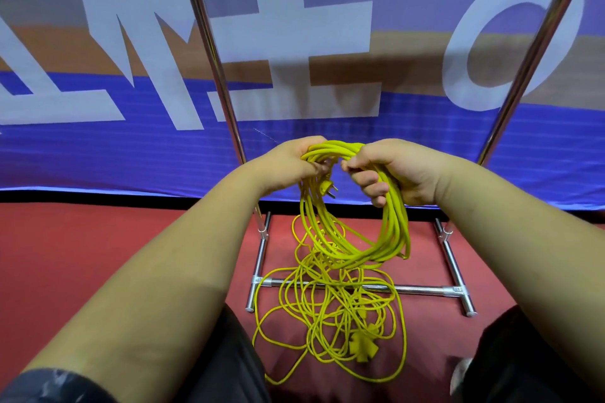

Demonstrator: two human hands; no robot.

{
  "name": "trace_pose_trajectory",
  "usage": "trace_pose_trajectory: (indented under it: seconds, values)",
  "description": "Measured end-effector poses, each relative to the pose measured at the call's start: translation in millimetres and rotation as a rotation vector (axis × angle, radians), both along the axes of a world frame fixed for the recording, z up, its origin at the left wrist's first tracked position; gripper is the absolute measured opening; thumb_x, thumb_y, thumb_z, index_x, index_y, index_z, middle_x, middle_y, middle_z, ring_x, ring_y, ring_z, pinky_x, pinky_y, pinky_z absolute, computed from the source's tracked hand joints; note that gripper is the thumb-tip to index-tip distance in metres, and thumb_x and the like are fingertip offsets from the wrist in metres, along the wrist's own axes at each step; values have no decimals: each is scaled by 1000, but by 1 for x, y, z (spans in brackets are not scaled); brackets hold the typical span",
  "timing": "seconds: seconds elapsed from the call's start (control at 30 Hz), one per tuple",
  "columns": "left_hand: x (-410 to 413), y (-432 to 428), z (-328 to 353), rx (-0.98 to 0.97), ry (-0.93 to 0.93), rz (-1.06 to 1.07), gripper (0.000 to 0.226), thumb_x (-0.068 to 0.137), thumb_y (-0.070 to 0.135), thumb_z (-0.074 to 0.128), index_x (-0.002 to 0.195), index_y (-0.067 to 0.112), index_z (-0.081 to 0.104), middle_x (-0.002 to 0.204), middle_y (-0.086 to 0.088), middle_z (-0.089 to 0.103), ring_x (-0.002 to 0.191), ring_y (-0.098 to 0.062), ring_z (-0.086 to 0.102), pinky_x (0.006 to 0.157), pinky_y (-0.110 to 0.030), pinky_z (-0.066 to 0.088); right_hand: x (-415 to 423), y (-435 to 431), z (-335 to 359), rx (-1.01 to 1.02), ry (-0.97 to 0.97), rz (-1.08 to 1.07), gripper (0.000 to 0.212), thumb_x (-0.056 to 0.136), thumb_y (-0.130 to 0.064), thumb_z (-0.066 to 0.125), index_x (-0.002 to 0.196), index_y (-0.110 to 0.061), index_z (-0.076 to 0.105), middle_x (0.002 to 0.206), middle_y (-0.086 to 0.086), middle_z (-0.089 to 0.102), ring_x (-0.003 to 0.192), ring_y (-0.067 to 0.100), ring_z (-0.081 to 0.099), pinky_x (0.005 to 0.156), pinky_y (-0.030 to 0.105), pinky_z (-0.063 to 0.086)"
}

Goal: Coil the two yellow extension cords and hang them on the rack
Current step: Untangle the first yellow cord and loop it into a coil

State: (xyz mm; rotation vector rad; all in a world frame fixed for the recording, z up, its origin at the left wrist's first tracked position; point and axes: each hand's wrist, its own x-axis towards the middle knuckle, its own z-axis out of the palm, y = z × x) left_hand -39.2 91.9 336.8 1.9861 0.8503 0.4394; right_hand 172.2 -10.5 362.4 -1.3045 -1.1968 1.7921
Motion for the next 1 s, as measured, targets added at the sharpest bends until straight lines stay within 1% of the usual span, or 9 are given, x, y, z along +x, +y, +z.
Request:
trace_pose_trajectory:
  seconds: [0.1, 0.23, 0.37, 0.5, 0.57, 0.63, 0.8, 0.93, 1.0]
  values:
    - [4, 0, -4, -20, 3, -18, 21, 93, -4, 63, 110, 8, 62, 89, 1, 66, 84, -8, 64, 81, -30, 55, 0, -1, 1, 35, -60, 3, 11, 102, -27, 65, 94, -20, 68, 61, -5, 28, 44, 10, 24, 48, 25, 27]
    - [9, -2, -8, -116, -55, 4, 30, 88, 7, 80, 115, 13, 70, 96, -6, 72, 90, -19, 70, 93, -46, 60, 5, 1, 2, 43, -94, 1, 10, 102, -24, 67, 95, -21, 59, 58, -4, 26, 42, 10, 22, 45, 23, 25]
    - [14, 0, -5, -79, -39, 77, 22, 89, 10, 79, 110, 9, 70, 96, -23, 73, 84, -25, 73, 88, -53, 60, 7, 1, 0, 41, -70, -41, 14, 101, -25, 68, 88, -22, 63, 60, -4, 33, 45, 10, 26, 46, 23, 26]
    - [20, 5, -4, -96, -111, 152, 16, 94, 6, 72, 106, -1, 63, 84, -14, 64, 79, -24, 66, 79, -51, 61, 7, 0, 1, 81, -33, -46, 9, 99, -14, 69, 91, -16, 64, 73, 4, 61, 56, 15, 56, 53, 28, 49]
    - [24, 8, -5, -145, -163, 202, 16, 96, 2, 67, 108, -5, 59, 86, -14, 60, 81, -27, 63, 74, -47, 61, 7, 0, 1, 80, 4, -24, 12, 99, -9, 70, 93, -15, 62, 73, 7, 62, 69, 24, 70, 71, 42, 63]
    - [26, 12, -5, -156, -209, 227, 9, 97, 2, 65, 105, -1, 62, 87, -15, 61, 82, -27, 63, 71, -43, 60, 8, 1, 0, 110, -26, -47, 13, 98, -11, 73, 92, -16, 63, 67, 7, 56, 66, 26, 69, 81, 54, 63]
    - [33, 20, -15, -80, -258, 297, 15, 93, 14, 75, 107, 13, 68, 87, -5, 73, 78, -18, 72, 73, -33, 58, 11, 7, -3, 247, -160, -248, 18, 97, -21, 76, 86, -21, 62, 60, 0, 39, 45, 15, 36, 50, 30, 44]
    - [29, 24, -47, -245, -26, 367, 60, 89, 44, 79, 136, 14, 57, 127, -5, 69, 109, -16, 71, 90, -34, 54, 24, 12, -8, 251, -223, -349, 11, 98, -21, 73, 97, -14, 65, 55, -2, 42, 43, 16, 41, 48, 30, 45]
    - [26, 22, -71, -278, 234, 345, 48, 94, 44, 71, 125, 8, 61, 123, -13, 68, 105, -25, 73, 85, -37, 55, 36, 12, -10, 259, -240, -363, 13, 99, -19, 71, 97, -8, 63, 55, 2, 45, 44, 20, 49, 50, 32, 49]
